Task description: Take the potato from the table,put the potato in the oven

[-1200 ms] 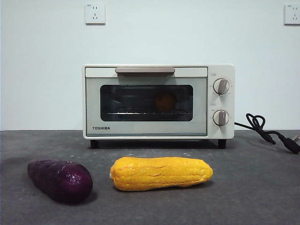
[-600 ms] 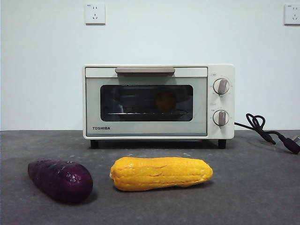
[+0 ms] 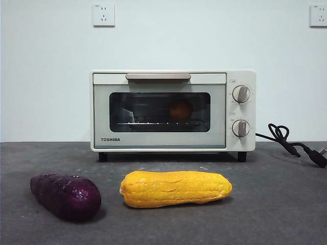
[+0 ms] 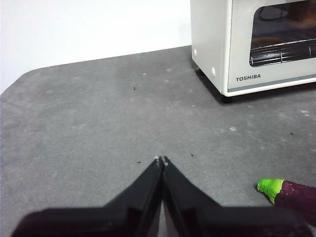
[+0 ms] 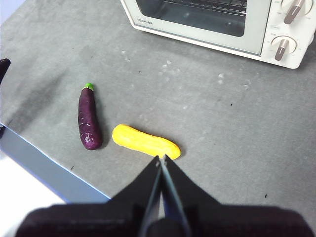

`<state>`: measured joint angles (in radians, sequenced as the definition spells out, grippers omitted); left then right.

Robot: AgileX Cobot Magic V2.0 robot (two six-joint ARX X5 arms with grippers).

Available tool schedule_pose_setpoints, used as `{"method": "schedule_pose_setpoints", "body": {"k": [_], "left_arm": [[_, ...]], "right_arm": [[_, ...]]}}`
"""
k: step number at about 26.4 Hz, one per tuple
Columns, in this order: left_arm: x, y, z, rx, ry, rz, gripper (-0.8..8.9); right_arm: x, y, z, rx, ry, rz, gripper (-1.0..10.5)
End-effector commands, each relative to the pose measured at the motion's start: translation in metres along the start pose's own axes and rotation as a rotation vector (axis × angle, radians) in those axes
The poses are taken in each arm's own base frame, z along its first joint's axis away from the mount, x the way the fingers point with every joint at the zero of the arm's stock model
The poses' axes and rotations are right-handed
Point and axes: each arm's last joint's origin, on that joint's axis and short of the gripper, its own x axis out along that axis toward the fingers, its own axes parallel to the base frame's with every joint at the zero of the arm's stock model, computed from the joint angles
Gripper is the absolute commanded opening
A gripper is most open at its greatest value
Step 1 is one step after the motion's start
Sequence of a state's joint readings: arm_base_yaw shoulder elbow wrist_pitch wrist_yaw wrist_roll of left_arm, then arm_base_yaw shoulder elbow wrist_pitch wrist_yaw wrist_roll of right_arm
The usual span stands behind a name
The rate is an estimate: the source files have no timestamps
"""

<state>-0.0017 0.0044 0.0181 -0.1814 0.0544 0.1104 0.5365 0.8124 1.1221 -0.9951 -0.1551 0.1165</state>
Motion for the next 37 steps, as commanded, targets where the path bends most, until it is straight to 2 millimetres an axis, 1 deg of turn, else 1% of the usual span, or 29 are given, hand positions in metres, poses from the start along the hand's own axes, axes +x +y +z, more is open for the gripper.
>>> {"method": "schedule_pose_setpoints", "body": {"k": [1,7,10,12,14,16,18,21,24,27,32,37], "left_arm": [[0.001,0.000,-0.005,-0.012,0.012,0.004,-0.04],[0.001,0.000,-0.005,-0.012,0.012,0.004,-0.04],[0.001,0.000,-0.005,-0.012,0.012,0.004,-0.04],[0.001,0.000,-0.005,-0.012,0.012,0.004,-0.04],[0.001,0.000,-0.005,-0.012,0.012,0.004,-0.04],[0.001,0.000,-0.005,-0.012,0.012,0.004,-0.04],[0.001,0.000,-0.005,-0.012,0.012,0.004,-0.04],[0.001,0.000,-0.005,-0.012,0.012,0.004,-0.04],[0.001,0.000,-0.005,-0.012,0.012,0.004,-0.04],[0.001,0.000,-0.005,-0.012,0.012,0.004,-0.04],[0.001,0.000,-0.005,-0.012,0.012,0.004,-0.04],[0.001,0.000,-0.005,-0.012,0.012,0.004,-0.04]], "right_arm": [[0.000,0.000,0.000,-0.004,-0.006,0.000,0.0],[0.000,0.000,0.000,-0.005,-0.006,0.000,0.0],[-0.002,-0.002,0.001,-0.068,-0.024,-0.036,0.0],[-0.011,-0.010,0.004,-0.069,-0.143,-0.127,0.0],[-0.020,-0.020,0.002,-0.047,-0.295,-0.129,0.0],[-0.023,-0.030,-0.012,-0.037,-0.414,-0.137,0.0],[-0.021,-0.039,-0.032,-0.032,-0.493,-0.233,0.0],[-0.008,-0.048,-0.057,-0.048,-0.592,-0.302,0.0],[0.008,-0.055,-0.081,-0.066,-0.666,-0.332,0.0],[0.027,-0.061,-0.105,-0.076,-0.707,-0.342,0.0],[0.056,-0.070,-0.140,-0.075,-0.709,-0.342,0.0],[0.075,-0.076,-0.162,-0.026,-0.687,-0.354,0.0]]}}
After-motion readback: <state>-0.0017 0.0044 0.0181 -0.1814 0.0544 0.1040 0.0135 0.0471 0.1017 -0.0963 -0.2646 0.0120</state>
